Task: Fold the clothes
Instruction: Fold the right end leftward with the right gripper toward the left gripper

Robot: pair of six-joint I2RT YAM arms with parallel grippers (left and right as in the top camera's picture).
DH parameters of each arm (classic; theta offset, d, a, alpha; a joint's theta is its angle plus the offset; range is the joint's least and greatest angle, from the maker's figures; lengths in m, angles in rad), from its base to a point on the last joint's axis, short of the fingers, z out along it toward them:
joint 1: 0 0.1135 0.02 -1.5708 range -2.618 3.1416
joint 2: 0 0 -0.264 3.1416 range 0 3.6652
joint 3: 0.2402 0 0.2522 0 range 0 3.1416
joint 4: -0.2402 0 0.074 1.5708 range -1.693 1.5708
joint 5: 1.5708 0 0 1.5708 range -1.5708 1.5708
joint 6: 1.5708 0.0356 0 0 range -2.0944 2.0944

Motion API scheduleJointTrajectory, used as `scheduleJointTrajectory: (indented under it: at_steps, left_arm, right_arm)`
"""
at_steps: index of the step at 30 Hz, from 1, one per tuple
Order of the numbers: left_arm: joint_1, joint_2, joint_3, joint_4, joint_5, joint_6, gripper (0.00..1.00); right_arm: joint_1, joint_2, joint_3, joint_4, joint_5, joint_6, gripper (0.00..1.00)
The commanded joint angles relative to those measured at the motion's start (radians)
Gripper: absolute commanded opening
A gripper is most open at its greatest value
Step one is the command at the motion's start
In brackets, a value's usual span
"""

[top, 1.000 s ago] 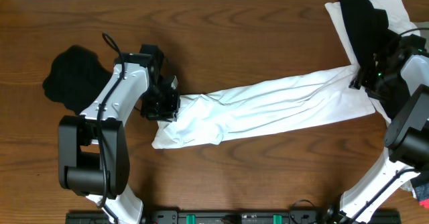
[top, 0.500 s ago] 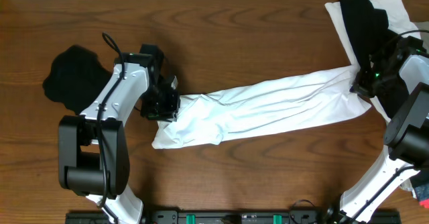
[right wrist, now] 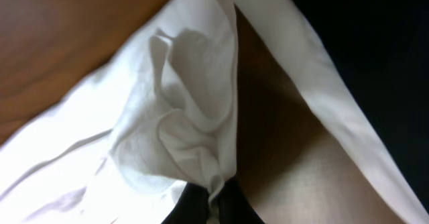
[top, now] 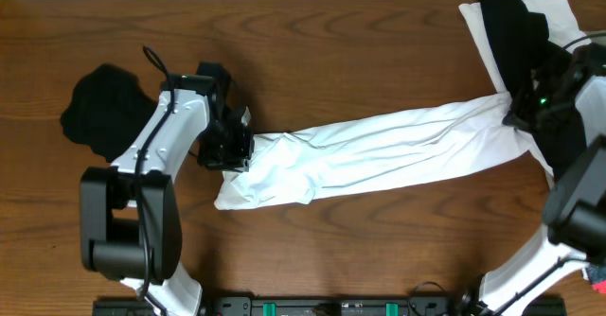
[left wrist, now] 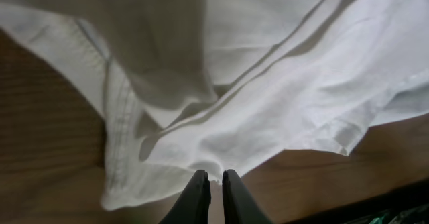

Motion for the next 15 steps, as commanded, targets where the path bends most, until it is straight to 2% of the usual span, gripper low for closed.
scheduleJointTrajectory:
  at_steps: [1,7,15]
  left_arm:
    - [0.006,-0.069,0.000,-0.003,0.005,-0.002,0.10]
    - [0.027,-0.148,-0.001,-0.003,0.005,-0.002,0.10]
    - [0.054,-0.179,-0.001,-0.003,0.005,-0.002,0.10]
  right_arm:
    - [0.020,-0.096,0.002,-0.022,0.006,-0.005,0.01]
    - [0.124,-0.204,0.002,-0.081,0.007,-0.005,0.01]
    - [0.373,-0.240,0.000,-0.173,0.030,0.028,0.01]
